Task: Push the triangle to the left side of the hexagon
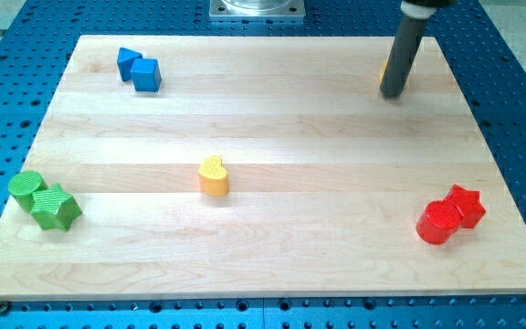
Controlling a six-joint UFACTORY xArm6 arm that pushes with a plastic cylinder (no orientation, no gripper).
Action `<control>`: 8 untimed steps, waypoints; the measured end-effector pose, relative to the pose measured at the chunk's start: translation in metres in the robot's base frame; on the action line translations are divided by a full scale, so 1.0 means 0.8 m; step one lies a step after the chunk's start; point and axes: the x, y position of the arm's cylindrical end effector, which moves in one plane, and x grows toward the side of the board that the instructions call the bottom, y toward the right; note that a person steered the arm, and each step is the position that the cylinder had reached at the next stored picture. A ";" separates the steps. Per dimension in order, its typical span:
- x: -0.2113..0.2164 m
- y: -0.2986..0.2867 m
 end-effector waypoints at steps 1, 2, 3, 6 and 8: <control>-0.001 0.017; -0.034 0.027; 0.014 0.019; 0.114 -0.501; -0.006 -0.545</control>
